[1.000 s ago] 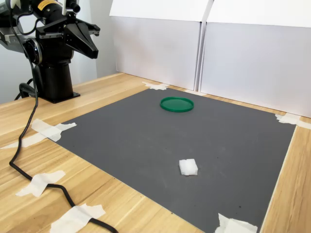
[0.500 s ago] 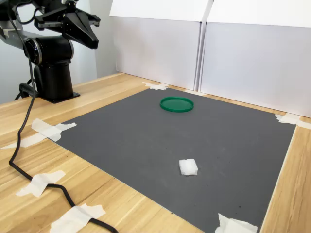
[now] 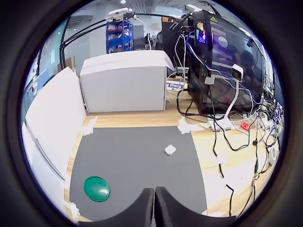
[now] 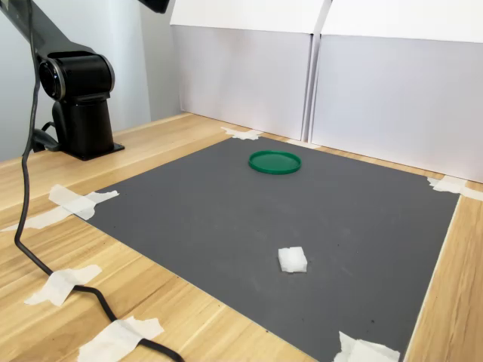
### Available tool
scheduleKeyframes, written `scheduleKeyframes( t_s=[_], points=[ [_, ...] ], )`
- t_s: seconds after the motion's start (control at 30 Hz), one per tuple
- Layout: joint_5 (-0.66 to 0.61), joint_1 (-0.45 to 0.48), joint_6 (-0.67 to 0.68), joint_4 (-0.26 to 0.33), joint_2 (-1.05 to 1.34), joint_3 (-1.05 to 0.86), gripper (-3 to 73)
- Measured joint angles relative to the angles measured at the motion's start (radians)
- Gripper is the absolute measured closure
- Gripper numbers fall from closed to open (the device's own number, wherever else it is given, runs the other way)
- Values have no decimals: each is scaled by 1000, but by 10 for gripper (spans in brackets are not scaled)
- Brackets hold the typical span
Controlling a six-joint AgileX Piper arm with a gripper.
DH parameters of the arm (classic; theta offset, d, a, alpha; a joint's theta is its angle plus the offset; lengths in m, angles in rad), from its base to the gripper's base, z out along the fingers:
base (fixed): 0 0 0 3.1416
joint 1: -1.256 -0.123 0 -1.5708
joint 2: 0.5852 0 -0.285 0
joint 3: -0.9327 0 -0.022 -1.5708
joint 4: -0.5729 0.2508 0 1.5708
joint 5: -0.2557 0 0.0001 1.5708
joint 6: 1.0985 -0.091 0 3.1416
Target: Grasp a white terminal and put it on the green lid.
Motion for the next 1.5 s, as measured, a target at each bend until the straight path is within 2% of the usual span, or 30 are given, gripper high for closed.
scheduleKeyframes(
  t_s=[0.17, 0.3, 0.5, 0.73, 0.83, 0.93, 1.07, 1.17, 1.27, 1.37, 1.5],
  points=[
    [-124, 0, 11, -14, -119, 84, 711],
    [-194, 0, 92, -41, -220, 114, 711],
    [-200, 0, 278, -53, -369, 178, 711],
    [-200, 0, 366, -52, -526, 296, 684],
    [-202, 0, 427, -55, -585, 355, 607],
    [-225, 0, 456, -55, -646, 409, 470],
    [-245, 0, 457, -39, -717, 480, 213],
    [-266, 23, 457, 4, -765, 542, 49],
    [-284, 76, 463, 63, -806, 611, -6],
    [-323, 141, 507, 115, -841, 673, -19],
    [-376, 199, 615, 126, -911, 743, -20]
  ],
)
